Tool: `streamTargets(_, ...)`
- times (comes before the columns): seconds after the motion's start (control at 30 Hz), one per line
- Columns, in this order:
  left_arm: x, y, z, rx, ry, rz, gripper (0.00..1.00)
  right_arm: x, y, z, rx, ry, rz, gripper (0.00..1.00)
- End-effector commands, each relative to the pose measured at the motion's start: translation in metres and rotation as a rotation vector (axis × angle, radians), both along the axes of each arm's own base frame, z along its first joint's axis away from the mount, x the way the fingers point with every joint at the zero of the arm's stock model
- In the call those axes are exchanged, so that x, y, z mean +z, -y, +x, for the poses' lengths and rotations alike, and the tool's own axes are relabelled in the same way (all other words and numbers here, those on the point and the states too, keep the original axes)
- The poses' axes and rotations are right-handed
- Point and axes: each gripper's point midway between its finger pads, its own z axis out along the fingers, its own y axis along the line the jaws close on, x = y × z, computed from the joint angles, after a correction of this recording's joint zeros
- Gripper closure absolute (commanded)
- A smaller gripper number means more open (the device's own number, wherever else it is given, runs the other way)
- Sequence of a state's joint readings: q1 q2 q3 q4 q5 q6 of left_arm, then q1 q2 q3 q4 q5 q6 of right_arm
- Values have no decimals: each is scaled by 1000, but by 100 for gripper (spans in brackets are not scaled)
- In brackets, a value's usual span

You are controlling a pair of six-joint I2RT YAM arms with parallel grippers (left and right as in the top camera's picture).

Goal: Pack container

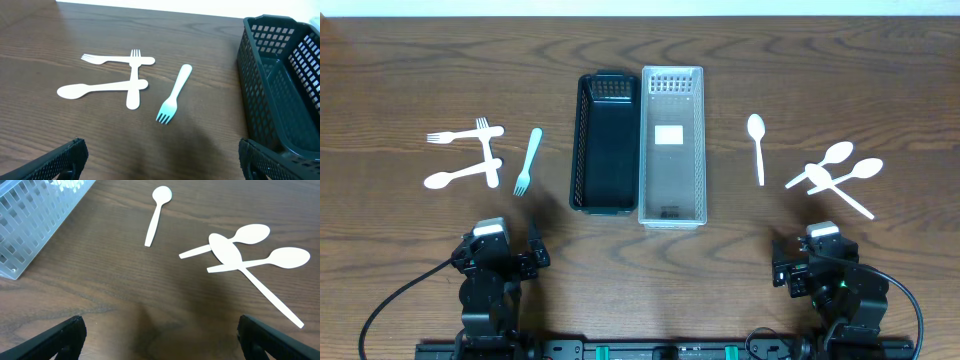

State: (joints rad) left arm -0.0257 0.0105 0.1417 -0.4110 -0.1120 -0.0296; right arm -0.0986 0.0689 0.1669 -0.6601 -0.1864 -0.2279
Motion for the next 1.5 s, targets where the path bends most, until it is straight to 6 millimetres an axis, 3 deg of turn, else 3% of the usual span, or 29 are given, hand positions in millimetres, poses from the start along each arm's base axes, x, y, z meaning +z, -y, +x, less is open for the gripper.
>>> streamTargets(0.0, -8, -2, 0, 12, -12, -7, 2, -1, -2, 0, 18, 6, -9, 1)
streamTargets(1.27, -8, -2, 0, 12, -11, -7, 2, 0, -2, 1, 16, 10, -11, 1)
streamTargets(1.47, -6, -2, 1, 15, 1, -19, 2, 5, -23, -2, 78, 8, 134, 1)
